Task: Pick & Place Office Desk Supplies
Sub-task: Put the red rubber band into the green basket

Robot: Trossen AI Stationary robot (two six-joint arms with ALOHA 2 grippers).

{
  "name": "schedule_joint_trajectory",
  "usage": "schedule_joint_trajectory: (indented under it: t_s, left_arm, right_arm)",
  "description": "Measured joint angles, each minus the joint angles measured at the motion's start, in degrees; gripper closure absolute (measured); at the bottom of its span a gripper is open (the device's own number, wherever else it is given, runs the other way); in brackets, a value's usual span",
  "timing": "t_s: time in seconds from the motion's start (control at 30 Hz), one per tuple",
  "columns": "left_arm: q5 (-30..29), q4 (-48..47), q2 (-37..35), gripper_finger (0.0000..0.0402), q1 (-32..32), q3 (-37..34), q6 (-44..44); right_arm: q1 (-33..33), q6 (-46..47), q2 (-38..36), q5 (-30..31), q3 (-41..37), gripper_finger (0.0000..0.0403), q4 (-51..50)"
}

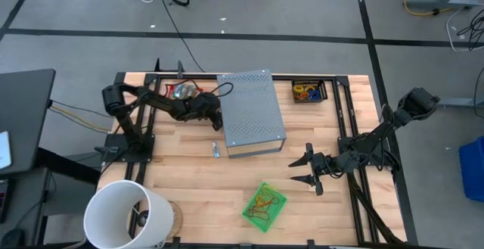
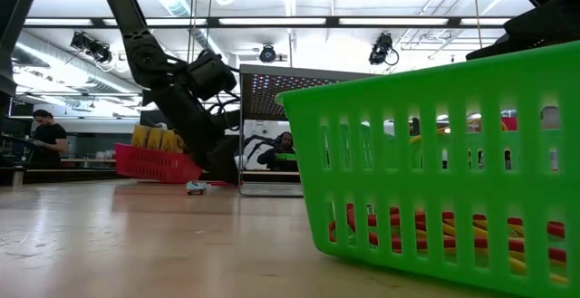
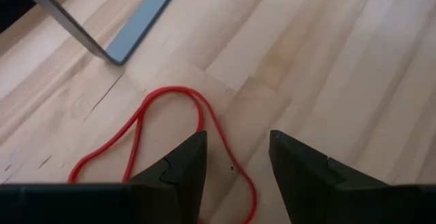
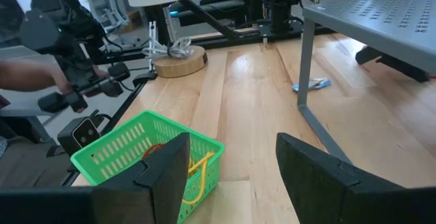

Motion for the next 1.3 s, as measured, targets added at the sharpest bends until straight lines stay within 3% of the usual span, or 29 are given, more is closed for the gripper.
schedule_joint_trajectory:
  t_s: [0.17,0.43,0.7,1.07,1.3]
  left_arm:
    - [0.45,-0.69,0.41,0.0263,-0.06,0.56,-0.04]
    - [1.82,-0.94,0.56,0.0391,-0.22,0.76,1.80]
    - [0.78,-1.41,-0.62,0.0398,-2.88,0.70,1.51]
    - [-2.42,-9.87,-5.97,0.0400,-10.26,0.38,-0.70]
    - [-14.36,-9.44,-6.81,0.0397,-12.37,0.39,1.63]
  right_arm:
    - [0.00,0.09,0.00,0.00,0.00,0.0177,0.02]
    - [0.00,0.17,0.00,0.00,0.00,0.0177,0.04]
    - [-0.01,0.17,0.00,0.00,0.00,0.0177,0.09]
    - [-0.02,0.17,0.00,0.00,0.00,0.0177,0.22]
    - [0.00,0.02,0.00,0.00,0.00,0.0177,0.22]
